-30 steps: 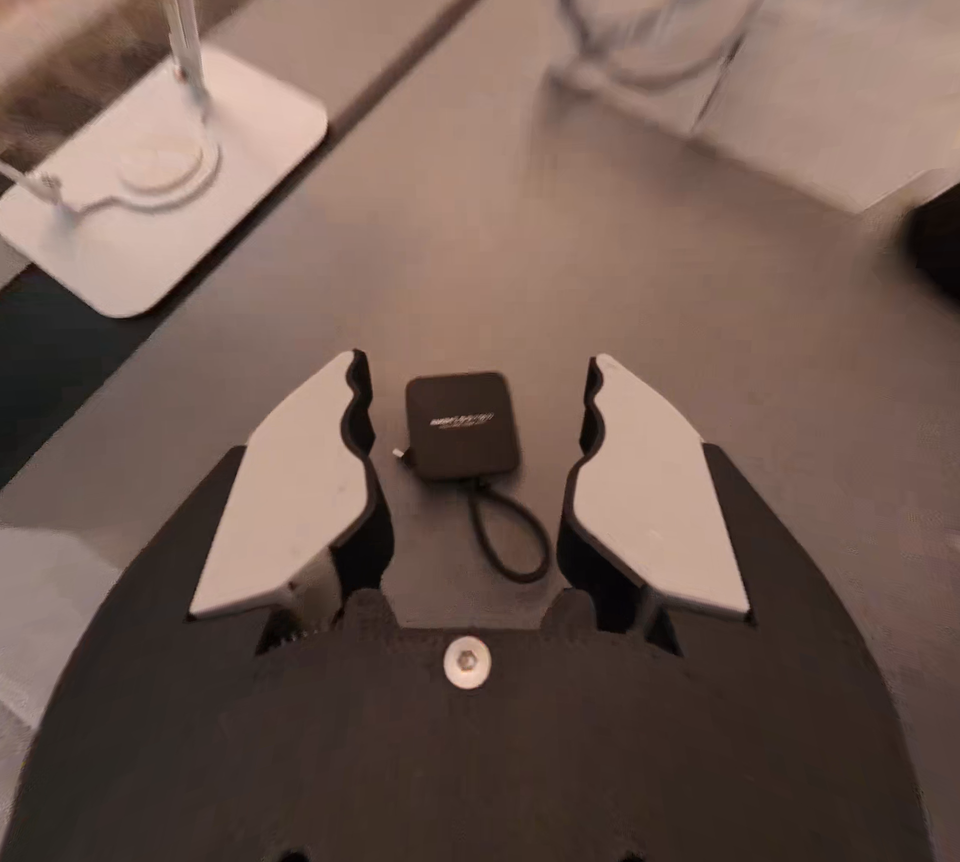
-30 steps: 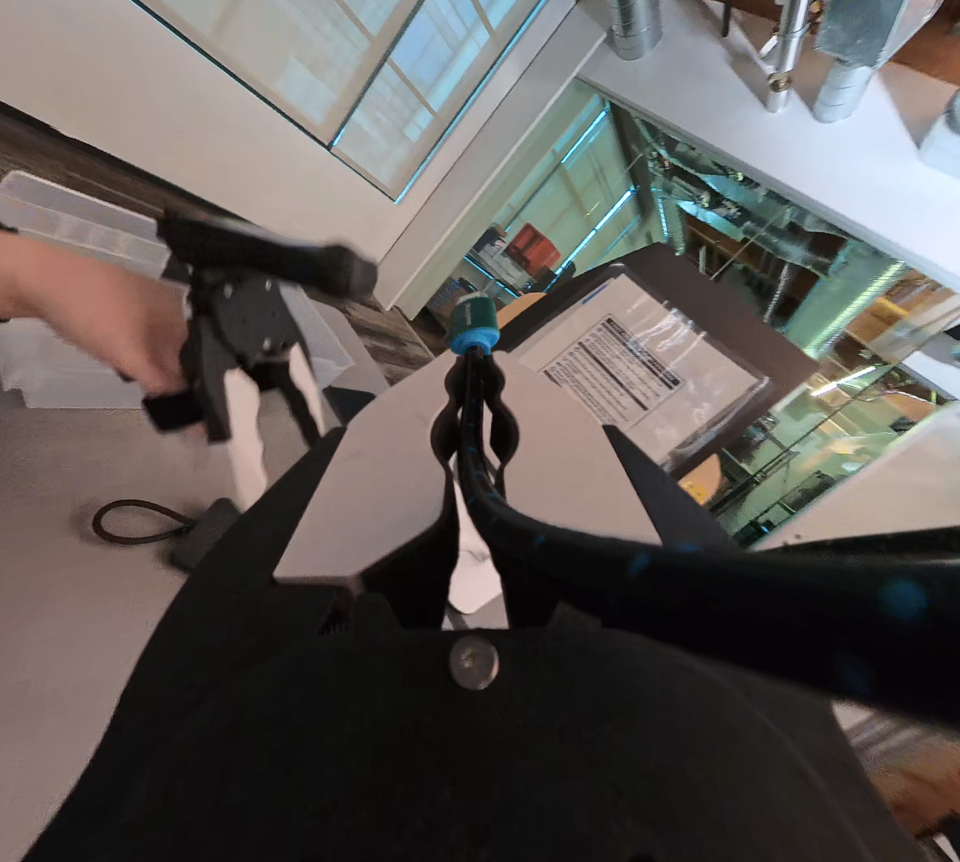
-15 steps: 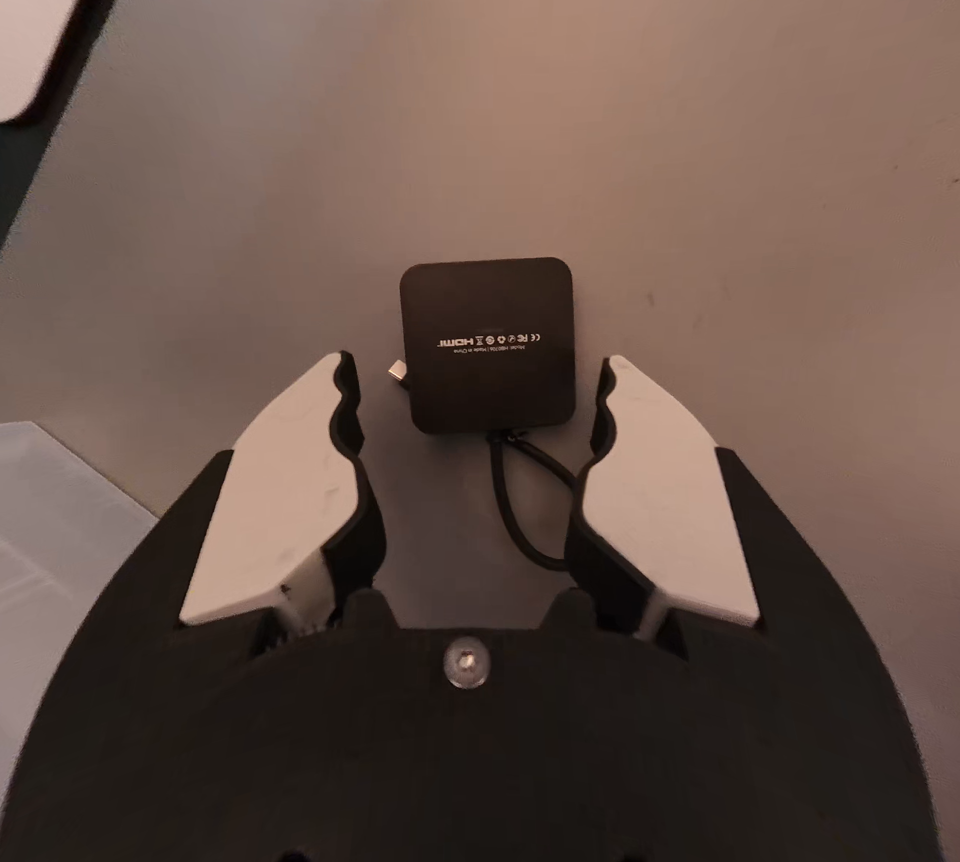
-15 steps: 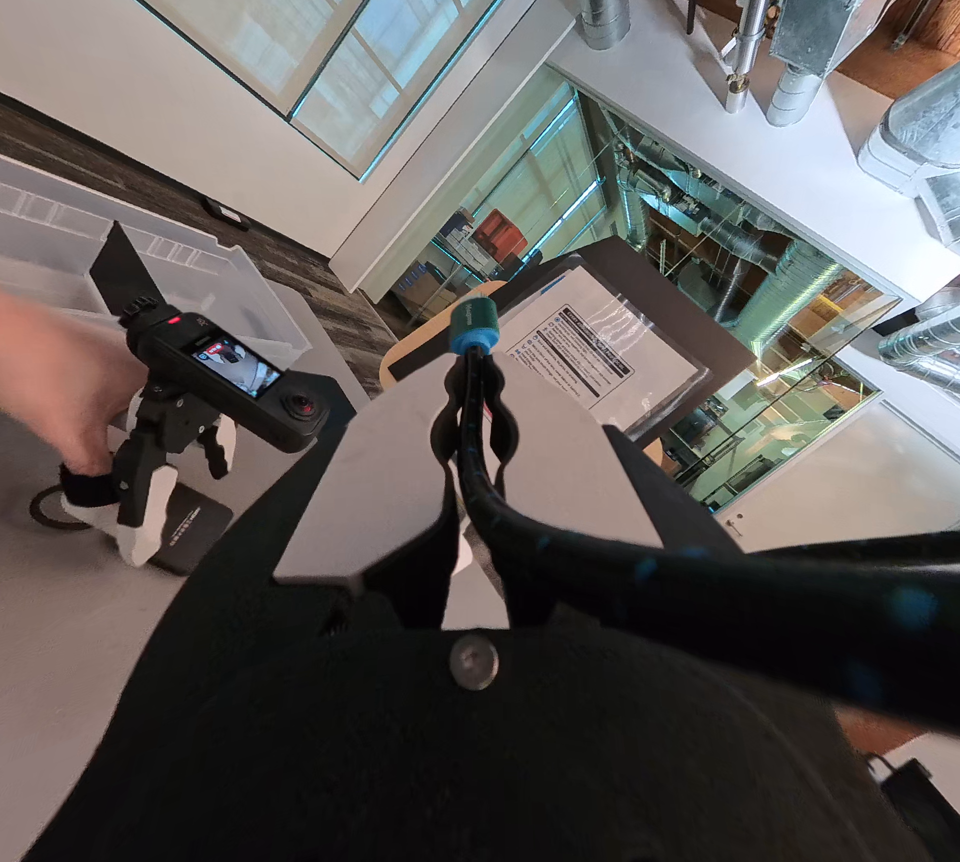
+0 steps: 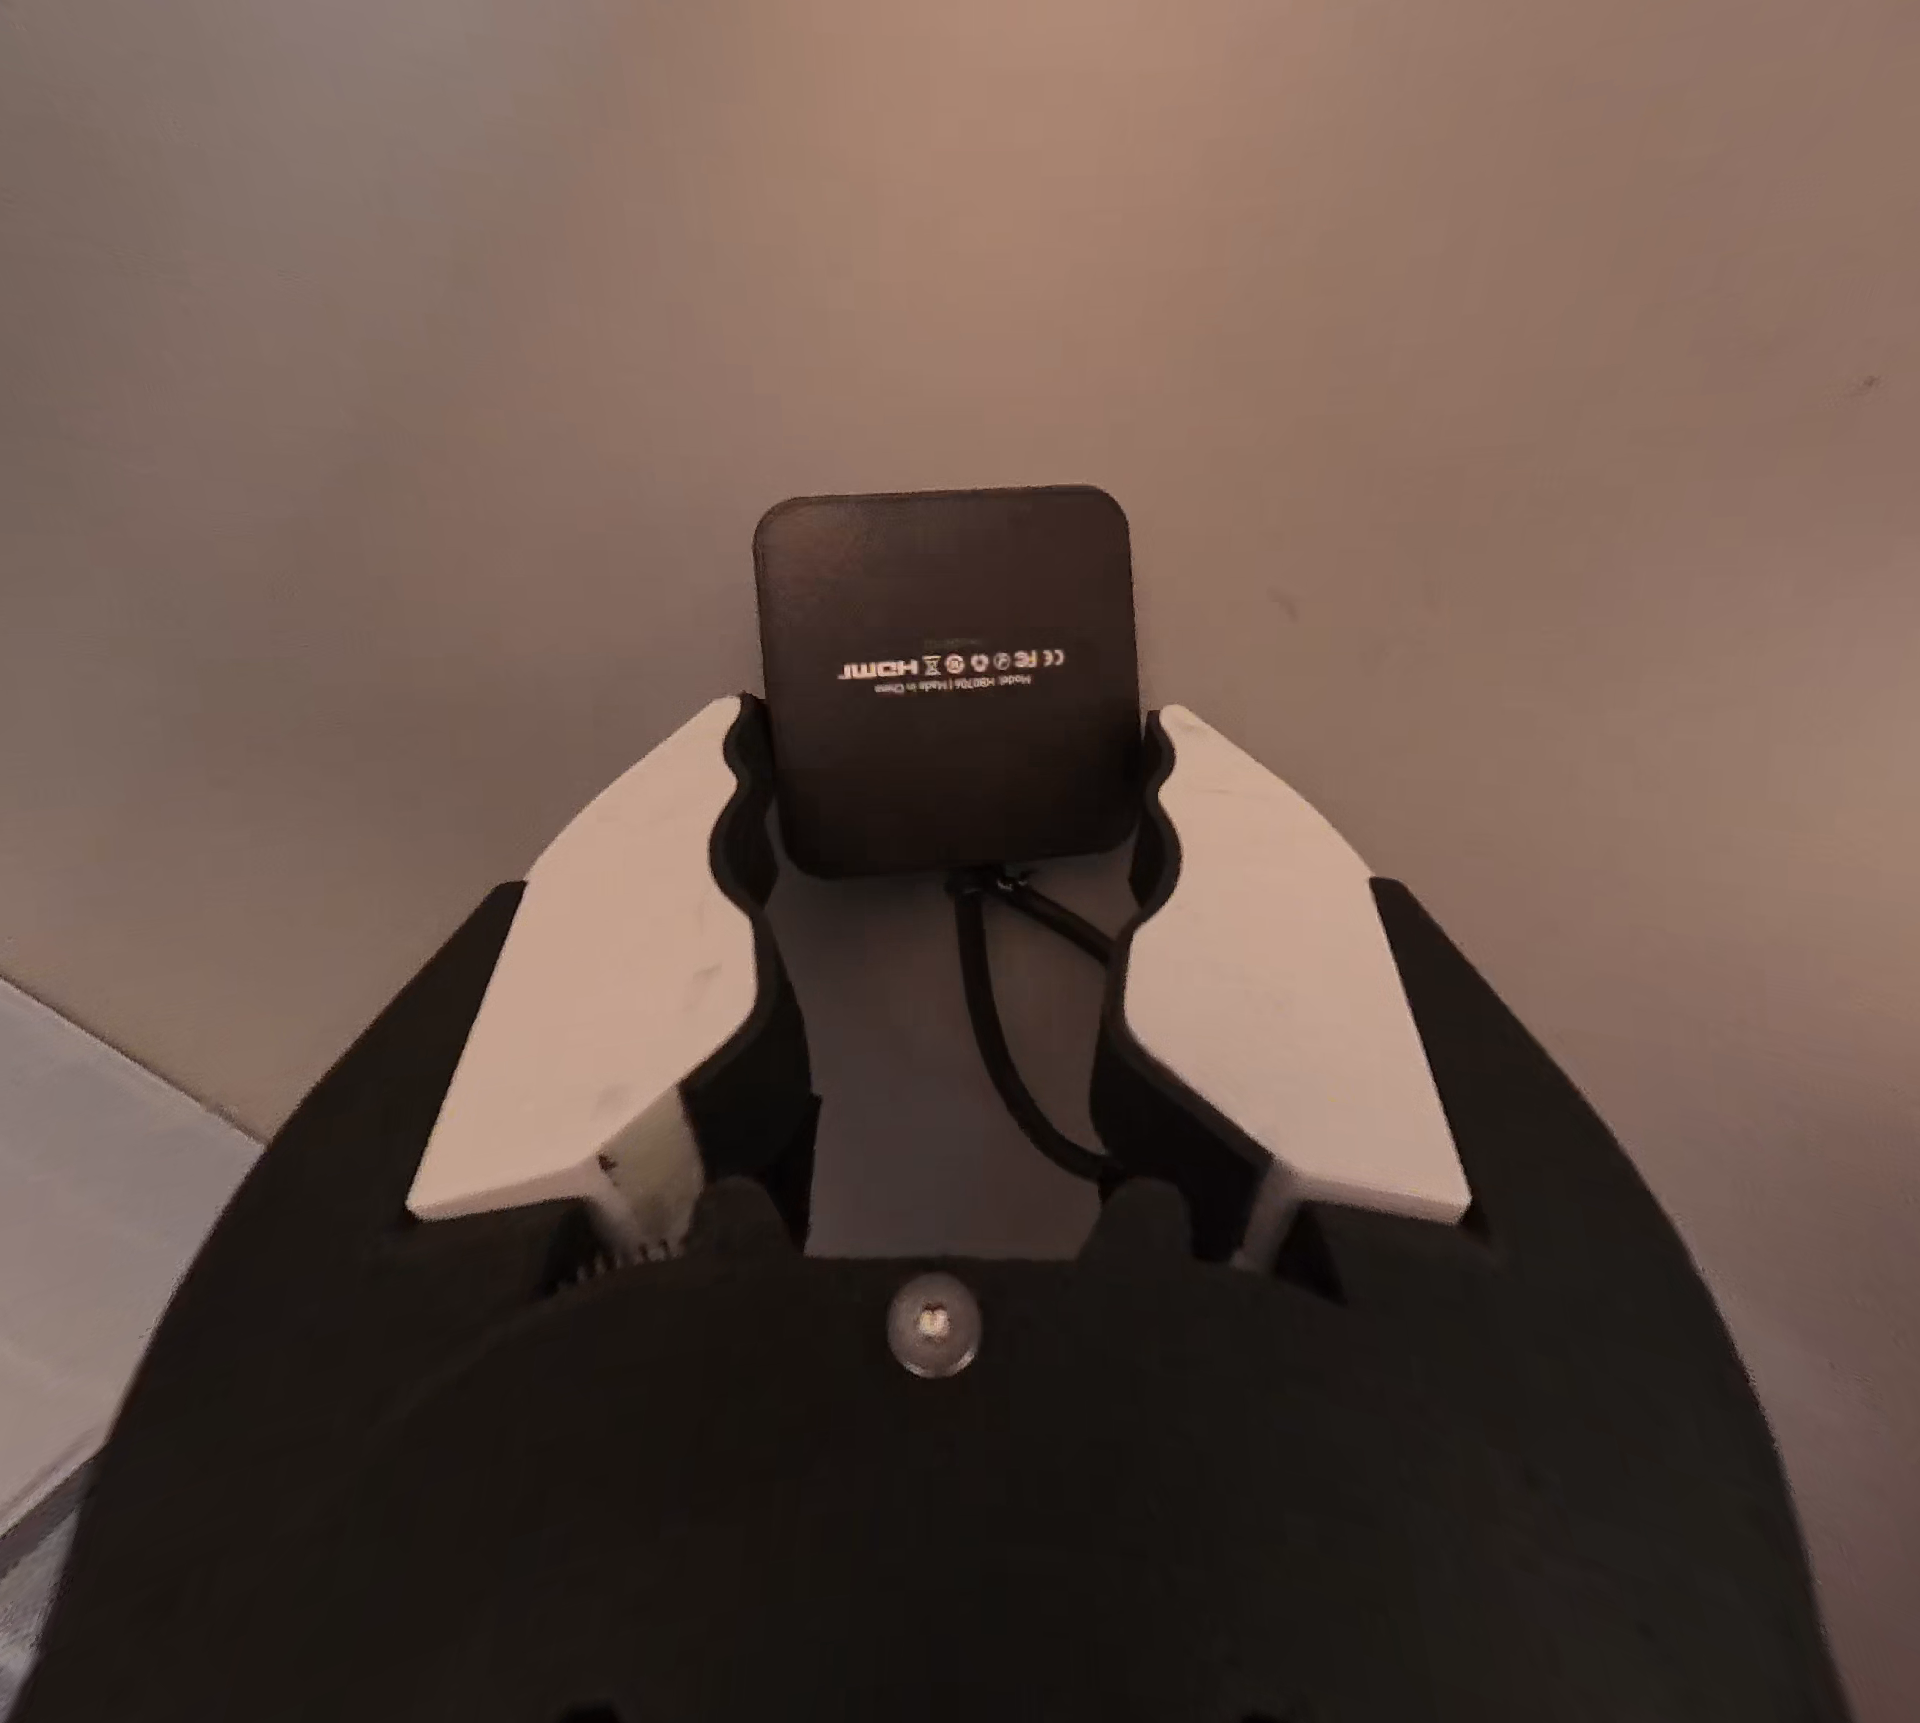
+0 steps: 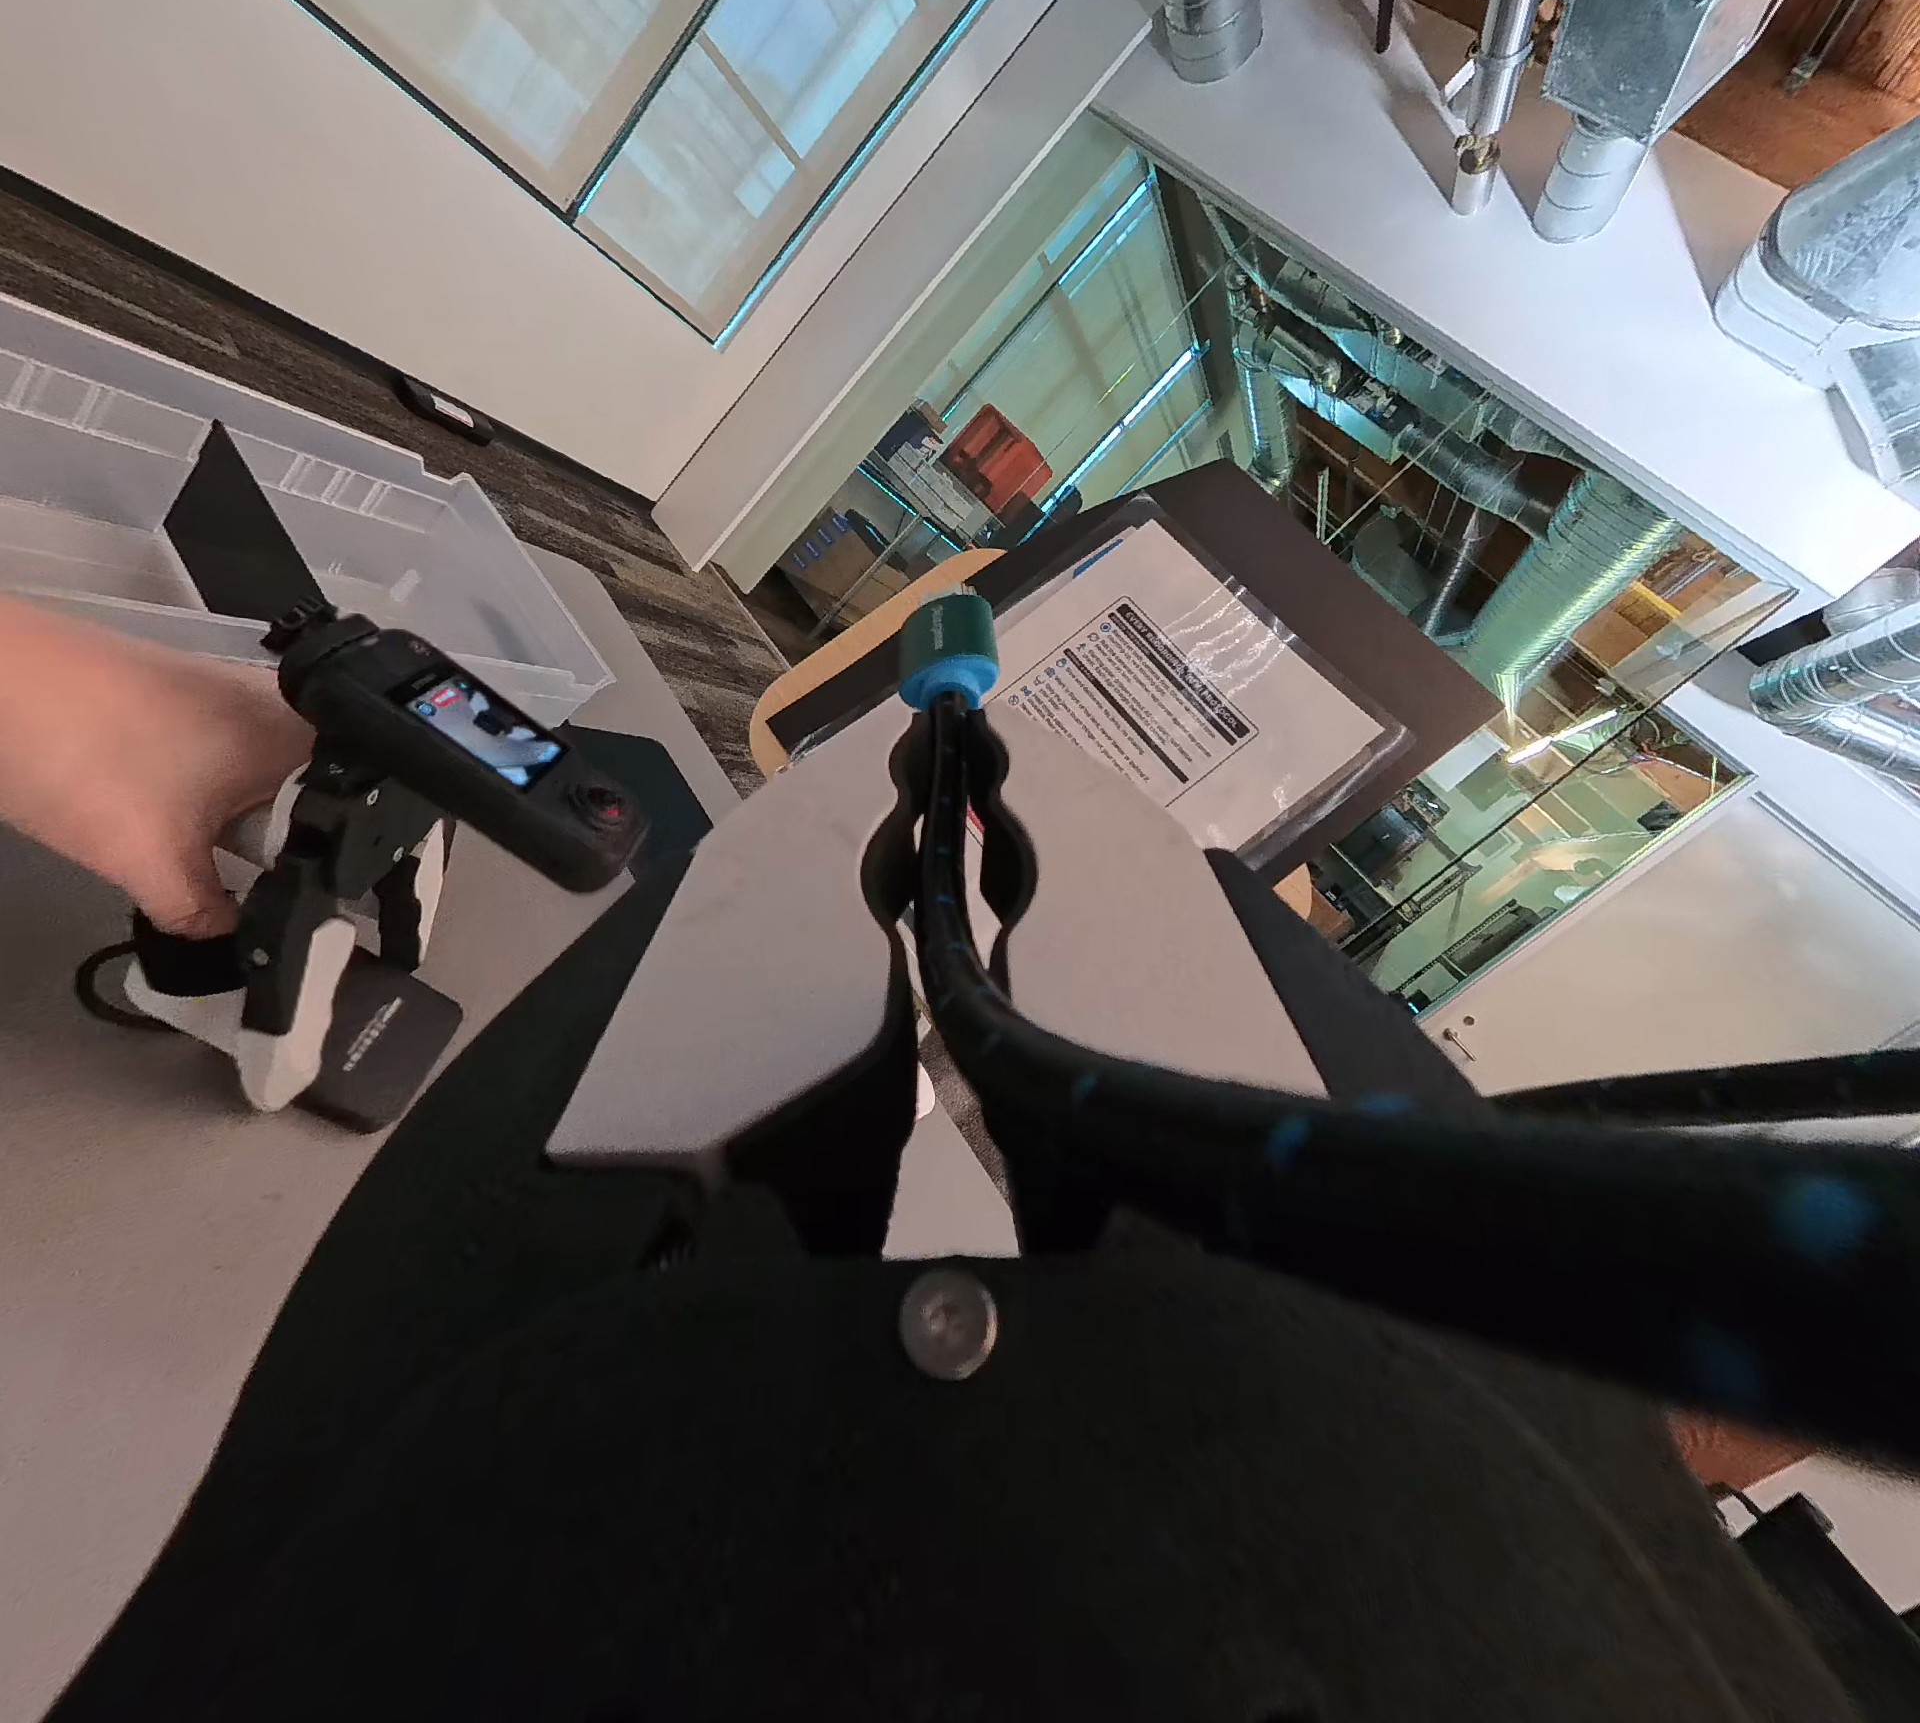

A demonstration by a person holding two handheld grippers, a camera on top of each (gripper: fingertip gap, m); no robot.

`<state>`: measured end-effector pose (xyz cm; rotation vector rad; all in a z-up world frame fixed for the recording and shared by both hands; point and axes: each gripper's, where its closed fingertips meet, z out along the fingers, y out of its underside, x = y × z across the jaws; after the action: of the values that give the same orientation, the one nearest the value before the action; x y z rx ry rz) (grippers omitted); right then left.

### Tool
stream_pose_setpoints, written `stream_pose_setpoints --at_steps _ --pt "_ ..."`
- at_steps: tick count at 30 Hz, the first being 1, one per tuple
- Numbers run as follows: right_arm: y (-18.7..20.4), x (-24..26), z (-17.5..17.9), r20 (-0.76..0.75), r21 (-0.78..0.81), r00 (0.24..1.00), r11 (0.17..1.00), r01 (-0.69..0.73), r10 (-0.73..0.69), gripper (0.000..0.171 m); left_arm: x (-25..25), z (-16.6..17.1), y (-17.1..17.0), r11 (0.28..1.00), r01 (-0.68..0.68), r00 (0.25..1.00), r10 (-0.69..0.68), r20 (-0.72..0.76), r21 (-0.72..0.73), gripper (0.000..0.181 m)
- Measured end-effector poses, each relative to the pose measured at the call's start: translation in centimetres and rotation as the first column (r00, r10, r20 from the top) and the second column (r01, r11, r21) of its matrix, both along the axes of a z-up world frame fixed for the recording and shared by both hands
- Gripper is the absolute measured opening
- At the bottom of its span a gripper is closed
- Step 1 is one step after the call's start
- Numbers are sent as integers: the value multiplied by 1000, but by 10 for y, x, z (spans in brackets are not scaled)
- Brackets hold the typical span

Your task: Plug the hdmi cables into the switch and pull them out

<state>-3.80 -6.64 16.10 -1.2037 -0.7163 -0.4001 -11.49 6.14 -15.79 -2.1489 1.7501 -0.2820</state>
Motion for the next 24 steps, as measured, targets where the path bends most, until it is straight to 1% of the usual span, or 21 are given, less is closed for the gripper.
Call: stream_pose_setpoints --at_steps 5,8,11,13,15,16,17,19,21,24 --pt "-2 2 2 5 4 1000 1000 5 -5 7 10 24 -4 990 -28 983 52 174 -140 68" --pt "0 3 0 -4 -9 1000 1000 3 -3 8 17 43 -9 965 -25 950 105 294 -263 68" --pt "3 3 -4 -1 -25 1000 1000 2 -2 8 28 78 -21 886 58 862 188 471 -460 68" --pt "4 -1 -7 16 -40 1000 999 0 1 7 32 109 -27 824 164 771 235 592 -542 68" --pt "6 -5 -12 46 -69 999 998 -2 5 8 33 141 -29 803 271 657 249 712 -531 68" --pt "7 -9 -16 65 -92 998 996 -6 12 7 32 155 -27 814 296 604 247 758 -500 68" --pt "8 -12 -20 81 -118 996 993 -10 20 7 30 165 -24 847 296 556 223 800 -442 68" --pt "8 -22 -28 114 -165 992 986 -26 45 6 26 183 -20 920 274 473 126 872 -281 67" --pt "9 -31 -35 151 -198 987 980 -30 61 8 23 193 -20 947 250 438 75 896 -201 67" --pt "12 -39 -45 219 -218 974 976 -2 51 7 20 204 -23 959 244 398 35 917 -143 68"
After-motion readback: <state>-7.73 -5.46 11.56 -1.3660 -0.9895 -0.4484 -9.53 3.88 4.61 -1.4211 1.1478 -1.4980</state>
